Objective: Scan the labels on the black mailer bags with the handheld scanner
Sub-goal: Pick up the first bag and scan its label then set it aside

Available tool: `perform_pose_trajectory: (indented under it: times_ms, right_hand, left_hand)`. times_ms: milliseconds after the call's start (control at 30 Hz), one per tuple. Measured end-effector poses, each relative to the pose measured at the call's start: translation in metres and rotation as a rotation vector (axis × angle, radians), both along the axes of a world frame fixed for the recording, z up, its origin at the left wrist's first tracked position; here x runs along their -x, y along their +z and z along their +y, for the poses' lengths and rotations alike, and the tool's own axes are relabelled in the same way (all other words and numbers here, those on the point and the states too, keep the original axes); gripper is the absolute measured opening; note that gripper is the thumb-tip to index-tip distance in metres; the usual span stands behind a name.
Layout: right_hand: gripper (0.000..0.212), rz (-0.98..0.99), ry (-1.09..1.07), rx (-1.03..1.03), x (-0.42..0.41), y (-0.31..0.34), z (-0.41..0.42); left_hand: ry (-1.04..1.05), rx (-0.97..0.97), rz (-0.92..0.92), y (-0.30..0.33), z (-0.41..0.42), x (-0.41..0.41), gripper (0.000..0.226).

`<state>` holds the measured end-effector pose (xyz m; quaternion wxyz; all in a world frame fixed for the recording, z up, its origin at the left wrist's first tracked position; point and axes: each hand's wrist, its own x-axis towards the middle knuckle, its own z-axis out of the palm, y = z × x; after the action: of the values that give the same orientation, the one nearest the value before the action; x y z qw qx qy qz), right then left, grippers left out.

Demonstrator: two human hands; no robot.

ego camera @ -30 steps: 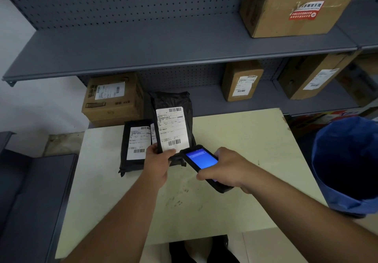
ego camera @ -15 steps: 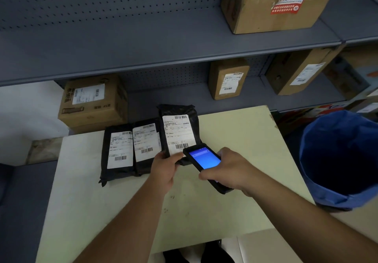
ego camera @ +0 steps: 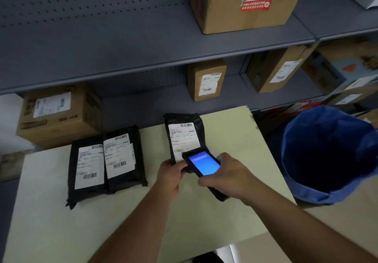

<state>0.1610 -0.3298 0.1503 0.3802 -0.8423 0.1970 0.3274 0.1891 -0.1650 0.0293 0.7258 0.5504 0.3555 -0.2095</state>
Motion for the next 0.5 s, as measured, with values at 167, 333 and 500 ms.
perform_pose_trajectory:
  times_ms: [167, 333, 500]
  right_hand:
    - [0.051, 0.0, -0.043, -0.031, -0.008, -0.006, -0.018]
    - [0.051, -0.001, -0.073, -0.039, -0.014, -0.01, -0.033]
    - [0.055, -0.015, -0.097, -0.053, -0.016, -0.013, -0.044]
  left_hand:
    - [-0.02, 0.03, 0.033, -0.015, -0.026, -0.013, 0.012]
    - [-0.067, 0.0, 0.081, -0.035, -0.05, -0.025, 0.008]
    - [-0.152, -0.041, 0.122, -0.061, -0.071, -0.034, 0.02]
